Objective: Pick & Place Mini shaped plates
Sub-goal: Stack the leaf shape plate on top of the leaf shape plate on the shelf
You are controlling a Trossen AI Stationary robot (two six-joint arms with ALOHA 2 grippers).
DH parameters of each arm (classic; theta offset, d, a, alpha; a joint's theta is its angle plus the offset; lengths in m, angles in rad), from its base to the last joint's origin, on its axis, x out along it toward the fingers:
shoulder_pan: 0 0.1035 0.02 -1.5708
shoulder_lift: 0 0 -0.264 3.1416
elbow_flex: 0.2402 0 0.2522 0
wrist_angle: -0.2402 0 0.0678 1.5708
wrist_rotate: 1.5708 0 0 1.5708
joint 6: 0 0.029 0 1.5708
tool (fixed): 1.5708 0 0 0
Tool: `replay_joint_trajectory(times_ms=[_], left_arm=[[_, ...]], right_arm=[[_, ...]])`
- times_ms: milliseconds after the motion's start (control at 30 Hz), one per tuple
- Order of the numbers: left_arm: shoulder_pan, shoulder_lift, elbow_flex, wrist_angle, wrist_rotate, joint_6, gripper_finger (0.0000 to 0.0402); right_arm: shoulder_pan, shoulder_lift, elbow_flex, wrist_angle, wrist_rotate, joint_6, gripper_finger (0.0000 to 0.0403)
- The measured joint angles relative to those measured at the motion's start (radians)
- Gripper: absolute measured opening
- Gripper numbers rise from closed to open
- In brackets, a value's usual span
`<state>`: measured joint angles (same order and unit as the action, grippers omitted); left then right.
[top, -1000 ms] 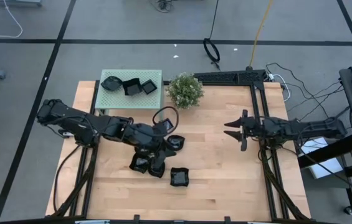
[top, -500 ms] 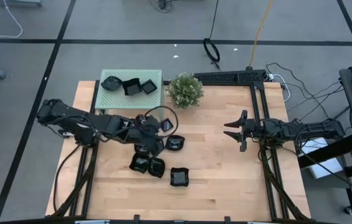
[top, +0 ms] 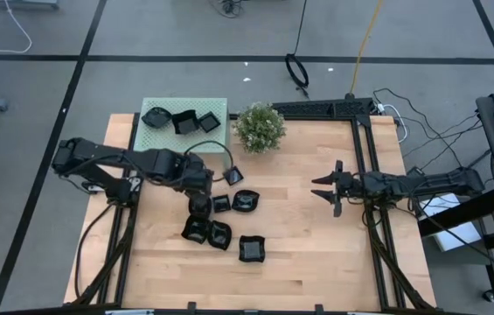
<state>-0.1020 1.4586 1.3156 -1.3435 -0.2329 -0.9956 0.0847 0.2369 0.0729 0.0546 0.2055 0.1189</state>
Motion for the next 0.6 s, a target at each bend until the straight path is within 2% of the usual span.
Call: replay_joint_trajectory(times_ms=[100, 267, 400, 600], left_arm=[[0.027, 0.000, 0.000, -0.009, -0.002, 0.039, 0.0147], [0.068, 0.000, 0.000, -0.005, -0.003, 0.144, 0.0147], [0.097, 0.000, 0.000, 0.033, -0.005, 0.200, 0.0147], [0.136, 0.000, -0.030, 0.117, -0.030, 0.275, 0.0147]], right_arm=[[0.000, -0.001, -0.044, 0.003, 0.000, 0.005, 0.0144], [0.000, 0.004, -0.054, 0.024, 0.003, 0.145, 0.0144], [0.000, 0.001, -0.054, 0.138, 0.044, 0.052, 0.0144], [0.000, 0.001, -0.056, 0.294, 0.209, -0.074, 0.0144]])
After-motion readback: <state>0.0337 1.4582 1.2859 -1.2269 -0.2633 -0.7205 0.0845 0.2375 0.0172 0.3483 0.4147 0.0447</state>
